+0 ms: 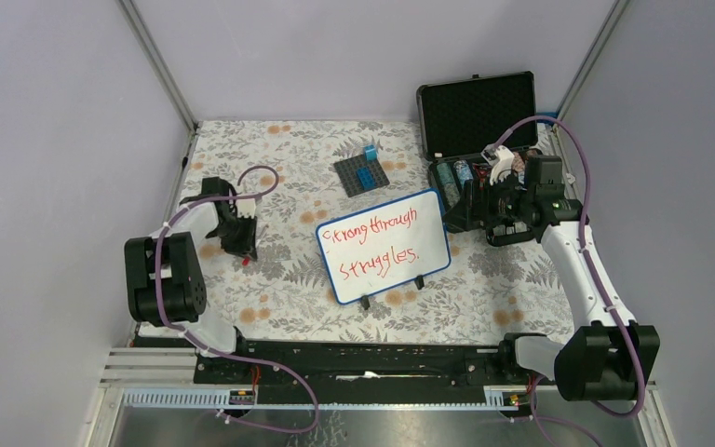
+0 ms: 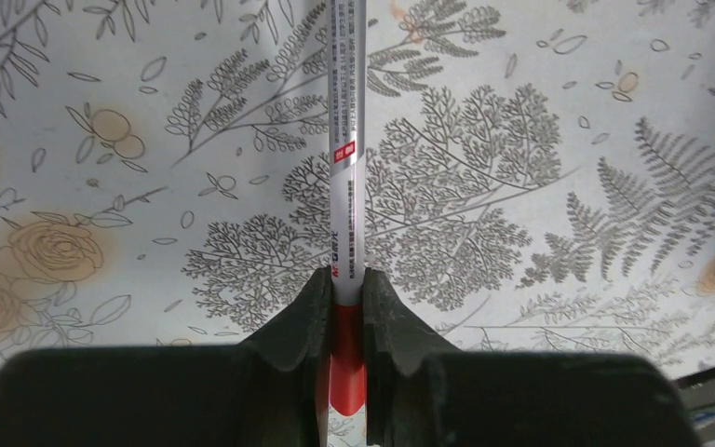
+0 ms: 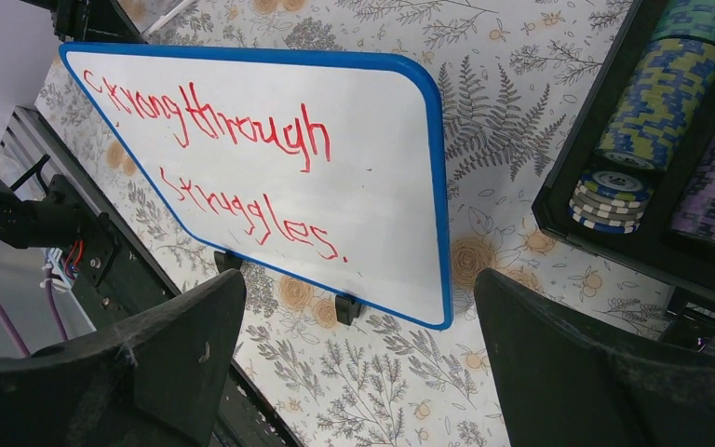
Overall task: Write a sentence on the whiteboard
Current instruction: Put down the whiteboard marker at the center of the board.
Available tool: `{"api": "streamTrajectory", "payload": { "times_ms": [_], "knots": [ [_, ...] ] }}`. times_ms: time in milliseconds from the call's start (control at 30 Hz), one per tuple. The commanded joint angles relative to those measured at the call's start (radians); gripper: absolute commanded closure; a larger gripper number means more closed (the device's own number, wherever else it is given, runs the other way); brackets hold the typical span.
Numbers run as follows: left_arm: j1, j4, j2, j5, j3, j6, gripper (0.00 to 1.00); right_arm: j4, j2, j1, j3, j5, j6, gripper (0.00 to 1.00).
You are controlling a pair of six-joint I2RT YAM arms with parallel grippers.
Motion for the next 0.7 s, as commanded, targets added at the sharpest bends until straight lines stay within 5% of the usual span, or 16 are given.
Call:
{"api": "streamTrajectory", "payload": {
  "times_ms": [0,400,667],
  "knots": [
    [-0.026,0.056,0.019,-0.084,0.001,-0.006,0.86,0.006,-0.031,0.0,-0.009,0.011,-0.022,0.0],
    [-0.068,0.021,0.055,-0.099,0.011,0.007,0.66,-0.008,-0.037,0.002,-0.004,0.023,-0.041,0.0],
    [-0.078,-0.038,0.029,-0.07,0.06,0.012,0.29,-0.018,-0.032,0.001,0.017,0.016,-0.04,0.0]
  ]
}}
